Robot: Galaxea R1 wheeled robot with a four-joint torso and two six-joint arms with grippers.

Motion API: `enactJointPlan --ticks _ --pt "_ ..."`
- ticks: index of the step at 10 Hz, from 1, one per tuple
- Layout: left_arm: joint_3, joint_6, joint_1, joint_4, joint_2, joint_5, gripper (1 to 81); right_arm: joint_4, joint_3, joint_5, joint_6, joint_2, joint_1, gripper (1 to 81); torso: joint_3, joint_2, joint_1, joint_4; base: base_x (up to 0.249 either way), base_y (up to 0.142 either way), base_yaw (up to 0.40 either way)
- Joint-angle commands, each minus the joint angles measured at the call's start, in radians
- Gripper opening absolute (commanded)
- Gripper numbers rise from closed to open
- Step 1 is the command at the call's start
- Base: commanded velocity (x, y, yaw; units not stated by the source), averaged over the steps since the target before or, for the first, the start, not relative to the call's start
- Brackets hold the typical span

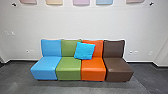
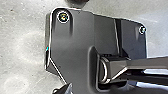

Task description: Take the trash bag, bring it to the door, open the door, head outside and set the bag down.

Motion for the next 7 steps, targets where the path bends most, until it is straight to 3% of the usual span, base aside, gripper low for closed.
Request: enactJointPlan --ticks 1,4,7 --pt "0.033 -0.002 -0.094 -0.074 -0.046 0.125 81.1 0.014 0.104 -0.067 0.001 -0.106 0.061 81.1 0.001 -0.096 0.062 0.000 0.000 0.000 0.000" --pt "0.047 -0.001 -0.155 -0.129 -0.055 0.196 81.1 0.014 0.123 -0.067 0.003 -0.127 0.063 81.1 -0.013 -0.196 0.124 0.000 0.000 0.000 0.000" --pt "0.047 -0.002 -0.203 -0.157 -0.063 0.223 81.1 0.016 0.140 -0.065 0.004 -0.150 0.063 81.1 -0.013 -0.308 0.195 0.000 0.000 0.000 0.000"
